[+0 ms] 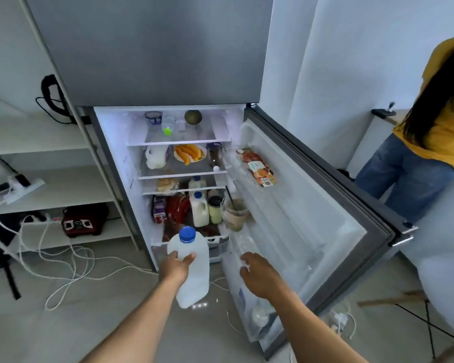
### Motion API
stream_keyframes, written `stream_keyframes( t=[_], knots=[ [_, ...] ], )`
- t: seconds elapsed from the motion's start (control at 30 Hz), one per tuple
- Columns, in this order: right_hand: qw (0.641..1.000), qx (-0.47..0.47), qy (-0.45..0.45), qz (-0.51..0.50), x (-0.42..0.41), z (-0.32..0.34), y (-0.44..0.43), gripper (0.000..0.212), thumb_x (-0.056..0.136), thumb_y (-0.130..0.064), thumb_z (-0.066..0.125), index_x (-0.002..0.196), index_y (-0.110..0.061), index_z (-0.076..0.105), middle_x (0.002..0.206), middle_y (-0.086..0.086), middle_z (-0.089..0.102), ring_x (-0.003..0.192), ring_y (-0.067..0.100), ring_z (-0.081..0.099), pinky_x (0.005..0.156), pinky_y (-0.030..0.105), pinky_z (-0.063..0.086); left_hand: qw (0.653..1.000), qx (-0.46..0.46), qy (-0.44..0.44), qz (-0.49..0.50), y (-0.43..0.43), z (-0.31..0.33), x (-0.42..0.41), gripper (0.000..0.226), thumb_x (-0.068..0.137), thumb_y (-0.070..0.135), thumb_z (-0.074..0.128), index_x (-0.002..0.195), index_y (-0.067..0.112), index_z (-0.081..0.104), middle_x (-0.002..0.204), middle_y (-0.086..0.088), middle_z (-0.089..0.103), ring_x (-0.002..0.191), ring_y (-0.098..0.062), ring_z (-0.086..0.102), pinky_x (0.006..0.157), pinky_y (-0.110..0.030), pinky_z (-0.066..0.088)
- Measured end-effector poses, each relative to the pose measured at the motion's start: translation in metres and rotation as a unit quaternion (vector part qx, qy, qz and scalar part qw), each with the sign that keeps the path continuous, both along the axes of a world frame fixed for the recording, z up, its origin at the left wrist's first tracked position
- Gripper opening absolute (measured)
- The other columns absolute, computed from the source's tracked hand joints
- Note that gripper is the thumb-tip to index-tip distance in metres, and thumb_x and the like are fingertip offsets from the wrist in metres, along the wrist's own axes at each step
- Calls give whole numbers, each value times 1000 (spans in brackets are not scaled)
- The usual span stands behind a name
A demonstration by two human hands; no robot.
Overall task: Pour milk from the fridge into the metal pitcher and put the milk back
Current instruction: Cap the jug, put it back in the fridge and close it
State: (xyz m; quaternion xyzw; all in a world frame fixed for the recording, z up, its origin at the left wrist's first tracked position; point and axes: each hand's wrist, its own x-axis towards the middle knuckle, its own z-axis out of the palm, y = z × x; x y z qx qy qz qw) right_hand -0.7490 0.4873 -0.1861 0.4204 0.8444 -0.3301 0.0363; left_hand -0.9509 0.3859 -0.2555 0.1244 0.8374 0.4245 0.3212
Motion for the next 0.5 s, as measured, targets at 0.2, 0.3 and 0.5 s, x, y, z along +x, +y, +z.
stream_keyframes(
  t=[0.2,0.3,0.5],
  knots=[
    [990,-26,-125,-53,-45,-45,50,47,99,-27,40,142,-10,32,143,13,36,129,28,44,106,35,38,998,-25,-56,4,8,-61,-37,52,72,47,74,89,-1,67,91,-17,69,85,-36,66,76,-42,53],
    [984,-29,-164,-62,-80,-64,71,50,99,-28,42,144,-11,29,142,14,34,127,30,45,103,37,41,996,-31,-88,-5,32,-93,-51,43,85,42,68,94,0,65,99,-18,69,89,-35,65,80,-41,52],
    [971,16,-214,-103,-101,-96,105,48,97,-33,46,141,-18,34,143,10,32,126,28,44,98,38,42,990,-9,-136,-21,95,-143,-49,37,94,35,57,105,0,63,109,-17,67,104,-35,62,81,-30,41]
  ],
)
